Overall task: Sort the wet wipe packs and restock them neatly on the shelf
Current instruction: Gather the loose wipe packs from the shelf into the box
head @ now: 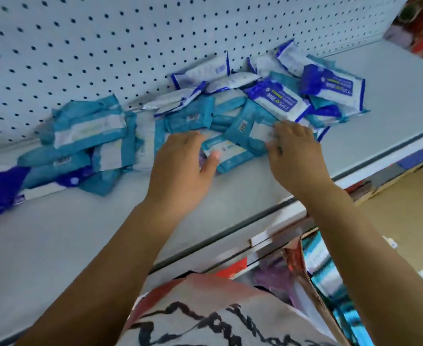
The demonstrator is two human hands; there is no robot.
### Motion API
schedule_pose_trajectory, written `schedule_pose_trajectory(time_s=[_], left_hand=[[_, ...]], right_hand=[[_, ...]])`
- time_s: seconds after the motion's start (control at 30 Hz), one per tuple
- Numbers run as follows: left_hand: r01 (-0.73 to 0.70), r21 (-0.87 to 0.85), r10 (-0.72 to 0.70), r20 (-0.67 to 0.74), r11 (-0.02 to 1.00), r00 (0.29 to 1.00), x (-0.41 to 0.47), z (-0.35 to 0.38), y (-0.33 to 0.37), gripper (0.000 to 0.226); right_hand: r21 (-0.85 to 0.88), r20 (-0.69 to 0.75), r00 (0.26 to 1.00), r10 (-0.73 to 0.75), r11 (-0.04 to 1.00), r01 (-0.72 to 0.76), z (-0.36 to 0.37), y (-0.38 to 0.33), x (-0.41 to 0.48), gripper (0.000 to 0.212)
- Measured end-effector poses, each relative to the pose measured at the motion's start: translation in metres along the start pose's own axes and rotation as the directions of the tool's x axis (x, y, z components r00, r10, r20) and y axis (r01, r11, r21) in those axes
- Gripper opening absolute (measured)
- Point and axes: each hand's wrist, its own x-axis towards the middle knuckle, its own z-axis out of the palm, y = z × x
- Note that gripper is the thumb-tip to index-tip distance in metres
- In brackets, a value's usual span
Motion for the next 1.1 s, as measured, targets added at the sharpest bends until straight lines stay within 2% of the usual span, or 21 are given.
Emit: schedule_pose_trajectory(time_s=[0.17,0.33,0.43,0.53,0.63,0.7,0.73,0.87,0.97,1.03,1.1], left_hand=[[-0.035,0.004,0.034,0.098,0.999,0.995,0.019,0.016,-0.011,0.050],[0.016,-0.071,-0.008,0.123,0.997,0.992,0.020,0.020,-0.012,0.063],[0.068,-0.171,-0.039,0.169,0.983,0.985,0.015,0.017,-0.012,0.055],[0.118,-0.295,-0.062,0.192,0.948,0.979,0.014,0.011,-0.014,0.037],[0.211,-0.370,-0.125,0.243,0.905,0.962,0.014,0.003,-0.016,0.027],[0.270,-0.408,-0.168,0.269,0.872,0.949,0.013,-0.003,-0.019,0.016],[0.277,-0.421,-0.177,0.262,0.864,0.949,0.013,-0.007,-0.021,0.012],[0.300,-0.443,-0.229,0.206,0.845,0.951,0.018,-0.018,-0.027,0.009],[0.351,-0.463,-0.297,0.188,0.814,0.936,0.023,-0.025,-0.033,0.011],[0.365,-0.500,-0.334,0.156,0.785,0.930,0.025,-0.029,-0.037,0.010],[0.387,-0.567,-0.381,0.136,0.727,0.915,0.027,-0.033,-0.040,0.008]], right_hand=[[-0.126,0.150,0.969,0.198,0.976,-0.180,-0.012,-0.004,0.005,0.063],[-0.191,0.186,0.932,0.311,0.942,-0.276,-0.018,-0.007,0.004,0.068],[0.009,0.183,0.884,0.430,0.899,-0.439,-0.026,-0.012,0.002,0.065],[0.206,0.158,0.855,0.493,0.831,-0.517,-0.034,-0.016,0.002,0.046],[0.442,0.173,0.791,0.587,0.671,-0.595,-0.040,-0.028,0.014,0.035],[0.550,0.204,0.744,0.636,0.554,-0.625,-0.037,-0.036,0.026,0.037],[0.563,0.217,0.729,0.649,0.527,-0.636,-0.035,-0.040,0.032,0.040],[0.418,0.219,0.728,0.649,0.612,-0.671,-0.017,-0.050,0.052,0.053],[0.382,0.240,0.732,0.637,0.632,-0.675,-0.011,-0.058,0.058,0.064],[0.375,0.267,0.725,0.635,0.624,-0.685,-0.011,-0.061,0.059,0.067],[0.400,0.298,0.692,0.658,0.572,-0.716,-0.014,-0.063,0.058,0.067]])
